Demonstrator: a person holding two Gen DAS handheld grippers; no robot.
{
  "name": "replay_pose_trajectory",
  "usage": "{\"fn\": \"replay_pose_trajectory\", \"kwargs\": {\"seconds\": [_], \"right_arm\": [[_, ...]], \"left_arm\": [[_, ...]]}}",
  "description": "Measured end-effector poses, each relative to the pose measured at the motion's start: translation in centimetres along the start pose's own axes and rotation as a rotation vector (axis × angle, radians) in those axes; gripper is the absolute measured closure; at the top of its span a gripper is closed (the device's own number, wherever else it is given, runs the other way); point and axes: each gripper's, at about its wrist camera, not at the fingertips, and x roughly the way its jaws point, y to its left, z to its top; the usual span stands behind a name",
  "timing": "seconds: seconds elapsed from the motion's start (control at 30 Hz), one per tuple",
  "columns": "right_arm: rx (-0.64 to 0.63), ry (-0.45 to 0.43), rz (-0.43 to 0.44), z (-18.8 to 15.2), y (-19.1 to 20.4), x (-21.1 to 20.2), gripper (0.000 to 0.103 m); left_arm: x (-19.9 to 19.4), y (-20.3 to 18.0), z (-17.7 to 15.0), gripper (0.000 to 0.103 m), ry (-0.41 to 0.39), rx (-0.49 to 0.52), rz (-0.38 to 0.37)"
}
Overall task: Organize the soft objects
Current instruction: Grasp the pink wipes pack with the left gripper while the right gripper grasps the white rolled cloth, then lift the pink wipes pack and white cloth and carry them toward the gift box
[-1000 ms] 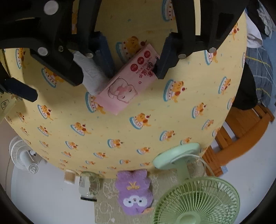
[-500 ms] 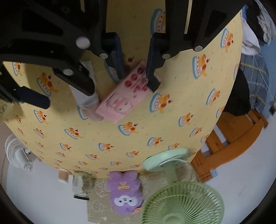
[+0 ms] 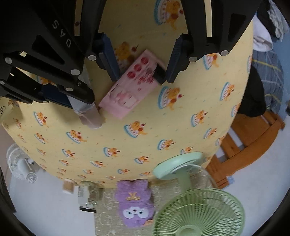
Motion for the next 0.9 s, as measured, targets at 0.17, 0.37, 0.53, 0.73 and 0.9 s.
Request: {"fn": "replay_pose_trajectory", "kwargs": {"seconds": [0.17,0.37,0.53,0.73,0.9], "right_arm": [[0.02,-0.012,-0.005,0.4,-0.6,-0.1,0.078],[0.033,-0.021,-0.008,0.6,-1.1,-0.3,0.078],[0.031,-0.024,-0.02,0.3,-1.3,-0.8,0.077],[0.028,-0.025,-0.048,-0.7,-1.5,-1.7,0.077],[0.012,-0.014,-0.065,-1.7,-1.5,-2.2,0.077]], "left_arm": [[0.8,-0.5,0.9,0.047,-0.011,0.013,0.007],[1.0,-0.8,1.1,0.058,-0.023,-0.001,-0.023],[0.7,-1.1,0.8,0.064,-0.022,0.0,-0.035],[-0.2,-1.8,-0.2,0.064,-0.021,-0.016,-0.038],[-1.8,-2.4,-1.7,0.064,-0.013,-0.051,-0.067]]}}
